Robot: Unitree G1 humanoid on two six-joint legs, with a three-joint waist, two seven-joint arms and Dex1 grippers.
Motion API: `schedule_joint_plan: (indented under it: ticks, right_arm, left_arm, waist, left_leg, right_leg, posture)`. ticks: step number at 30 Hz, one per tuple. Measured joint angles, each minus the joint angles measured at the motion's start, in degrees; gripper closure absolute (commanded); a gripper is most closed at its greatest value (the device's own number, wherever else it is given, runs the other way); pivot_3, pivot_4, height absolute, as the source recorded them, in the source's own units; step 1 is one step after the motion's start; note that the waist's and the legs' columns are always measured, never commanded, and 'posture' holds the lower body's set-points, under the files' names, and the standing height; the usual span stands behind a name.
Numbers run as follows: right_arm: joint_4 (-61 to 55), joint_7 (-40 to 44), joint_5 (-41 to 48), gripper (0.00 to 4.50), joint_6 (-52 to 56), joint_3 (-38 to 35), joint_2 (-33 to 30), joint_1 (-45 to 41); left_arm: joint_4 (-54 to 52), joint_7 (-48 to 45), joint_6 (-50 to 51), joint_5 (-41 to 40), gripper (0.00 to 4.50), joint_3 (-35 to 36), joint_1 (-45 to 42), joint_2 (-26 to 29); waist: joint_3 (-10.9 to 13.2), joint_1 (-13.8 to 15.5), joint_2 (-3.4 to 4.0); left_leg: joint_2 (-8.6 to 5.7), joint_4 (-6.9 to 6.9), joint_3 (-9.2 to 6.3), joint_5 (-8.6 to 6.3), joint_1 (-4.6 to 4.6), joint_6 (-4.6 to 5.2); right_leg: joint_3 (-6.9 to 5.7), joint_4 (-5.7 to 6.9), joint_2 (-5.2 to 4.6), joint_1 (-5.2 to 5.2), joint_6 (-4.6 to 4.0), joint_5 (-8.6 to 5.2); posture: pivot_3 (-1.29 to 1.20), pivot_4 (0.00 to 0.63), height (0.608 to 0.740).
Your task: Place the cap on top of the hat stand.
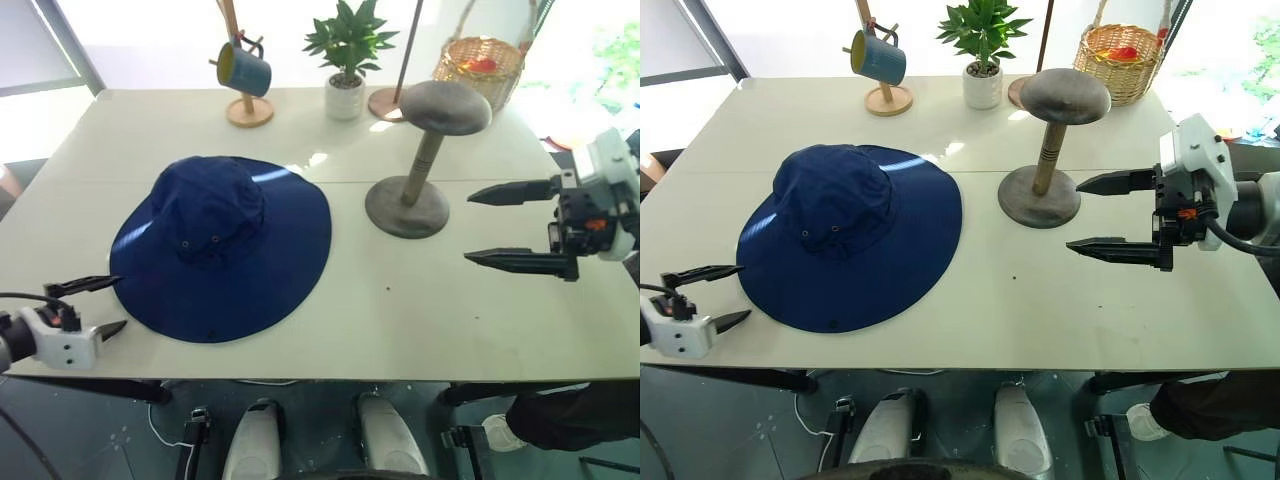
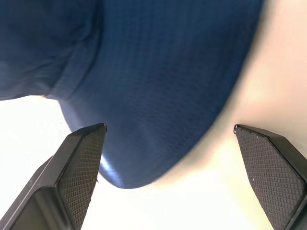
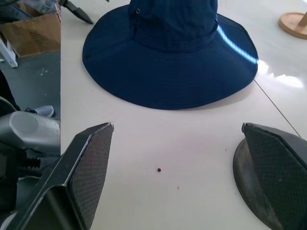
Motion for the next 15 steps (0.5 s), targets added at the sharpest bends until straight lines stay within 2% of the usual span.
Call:
schedule_joint_plan:
  ticks: [10,15]
  right_arm:
    - [-0.1,-0.8,1.2,0.1,1.2,-1.3,-1.4,-0.1]
    - [-0.4,-1.5,1.7,0.1,1.2,-1.3,-1.4,0.0]
  left_arm:
    - [-0.5,28.0,7.3,13.9,0.0,-8.7,-4.3,-2.7]
    - [-1.1,33.6,9.8,15.5,0.0,-12.4,-7.4,-5.0]
  waist:
    - [-0.2,1.2,0.3]
    - [-0.2,1.3,0.29]
  left_leg:
    - [0.0,-0.01,0.01,0.01,0.0,0.0]
    - [0.0,0.01,0.01,0.01,-0.04,-0.01]
  right_leg:
    - [0.0,0.0,0.0,-0.02,0.03,0.01]
    - [0.0,0.0,0.0,-0.02,0.05,0.03]
  posture:
    - [0.0,0.15,0.74]
    - [0.0,0.15,0.74]
